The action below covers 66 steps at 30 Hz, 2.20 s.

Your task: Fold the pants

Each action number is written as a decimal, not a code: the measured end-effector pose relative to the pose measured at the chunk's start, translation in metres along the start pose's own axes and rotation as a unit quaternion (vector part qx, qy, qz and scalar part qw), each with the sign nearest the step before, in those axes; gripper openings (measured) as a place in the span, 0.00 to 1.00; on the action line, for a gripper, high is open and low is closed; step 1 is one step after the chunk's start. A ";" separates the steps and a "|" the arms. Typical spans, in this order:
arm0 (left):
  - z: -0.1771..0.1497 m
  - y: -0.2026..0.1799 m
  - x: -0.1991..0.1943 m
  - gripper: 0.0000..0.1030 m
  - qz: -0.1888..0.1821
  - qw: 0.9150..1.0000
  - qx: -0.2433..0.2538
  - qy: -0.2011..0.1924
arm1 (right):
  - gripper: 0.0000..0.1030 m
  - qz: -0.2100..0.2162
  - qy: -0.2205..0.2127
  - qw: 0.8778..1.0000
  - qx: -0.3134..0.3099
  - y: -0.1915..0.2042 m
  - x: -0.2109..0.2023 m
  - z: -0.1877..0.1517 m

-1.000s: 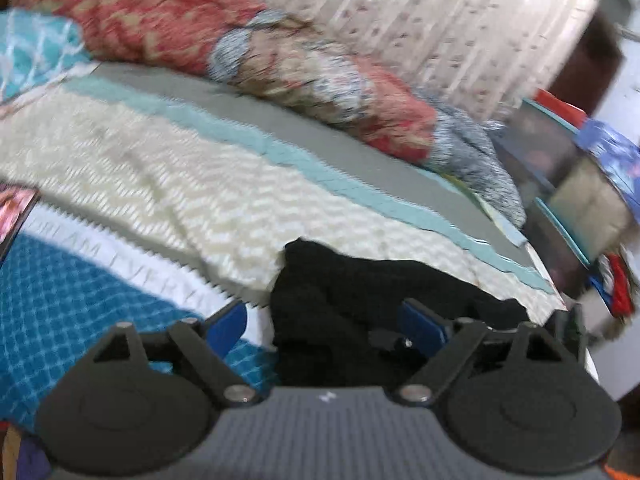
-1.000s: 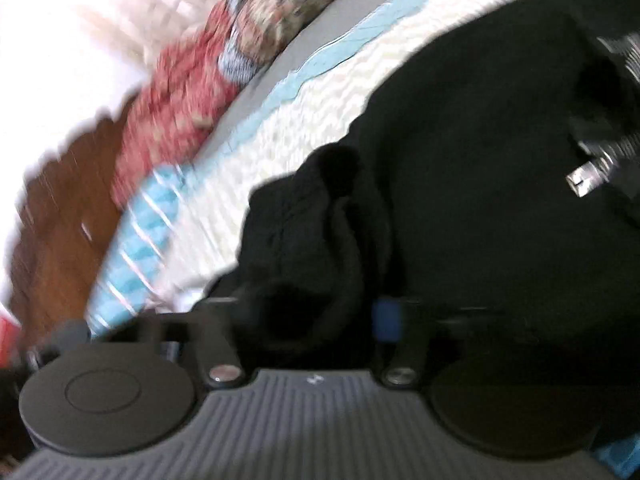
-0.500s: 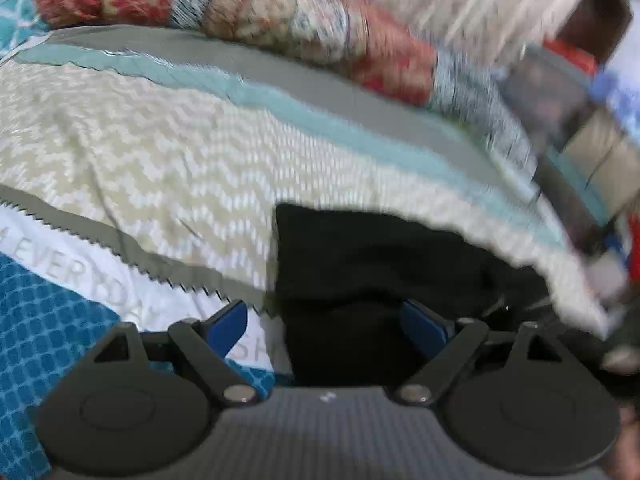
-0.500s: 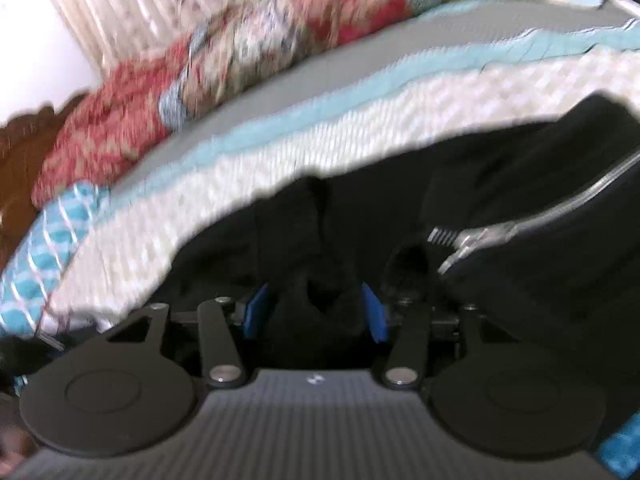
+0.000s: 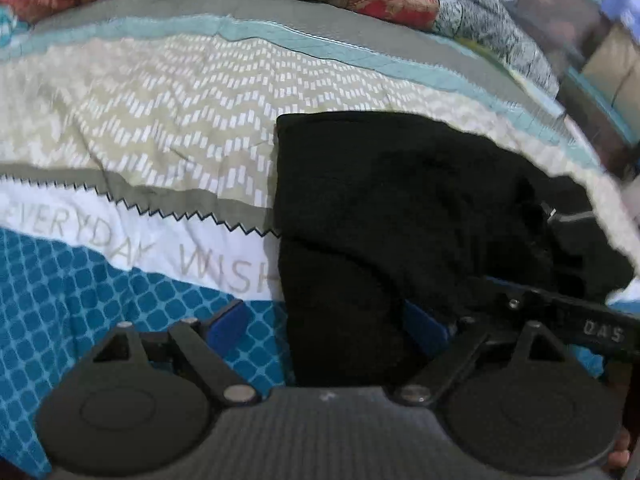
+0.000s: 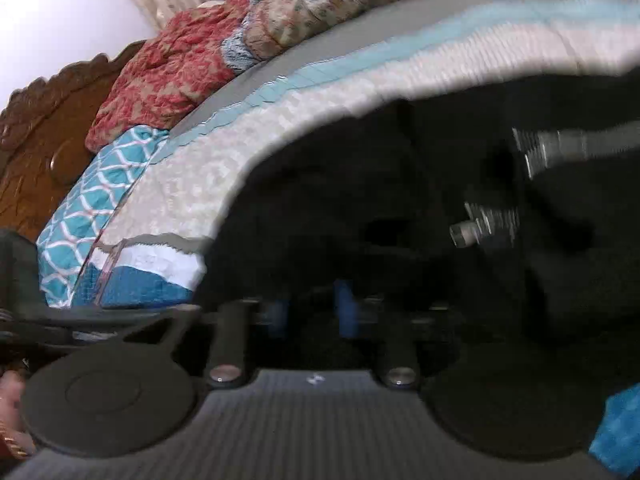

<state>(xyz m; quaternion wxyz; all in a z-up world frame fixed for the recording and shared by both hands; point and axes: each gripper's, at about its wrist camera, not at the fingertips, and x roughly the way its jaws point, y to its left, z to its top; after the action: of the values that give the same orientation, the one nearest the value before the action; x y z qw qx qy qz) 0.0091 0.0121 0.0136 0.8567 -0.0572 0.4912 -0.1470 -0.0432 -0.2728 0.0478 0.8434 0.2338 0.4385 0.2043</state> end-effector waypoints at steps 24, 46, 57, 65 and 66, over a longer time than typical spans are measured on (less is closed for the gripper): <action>0.099 -0.055 -0.065 0.97 -0.134 0.989 0.007 -0.060 | 0.21 -0.139 -0.221 0.963 0.067 -0.062 -0.122 0.027; 0.107 -0.023 -0.054 0.13 -0.138 0.988 0.051 -0.050 | 0.22 -0.084 -0.133 0.946 -0.283 0.117 -0.024 0.007; 0.054 0.051 0.004 0.63 -0.077 0.995 -0.066 0.007 | 0.36 -0.006 -0.019 0.959 -0.284 0.105 0.009 0.001; 0.045 0.054 -0.036 0.92 -0.117 0.989 -0.087 -0.022 | 0.36 -0.050 -0.097 0.984 -0.138 0.042 -0.077 0.019; 0.042 0.052 -0.035 0.92 -0.116 0.990 -0.083 -0.020 | 0.36 -0.053 -0.093 0.987 -0.122 0.033 -0.079 0.019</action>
<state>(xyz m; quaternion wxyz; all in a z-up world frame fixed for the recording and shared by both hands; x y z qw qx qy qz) 0.0389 0.0703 0.0516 0.8357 -0.1874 0.4748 -0.2026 -0.0738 -0.2933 0.1272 0.9125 0.1235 0.3414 0.1886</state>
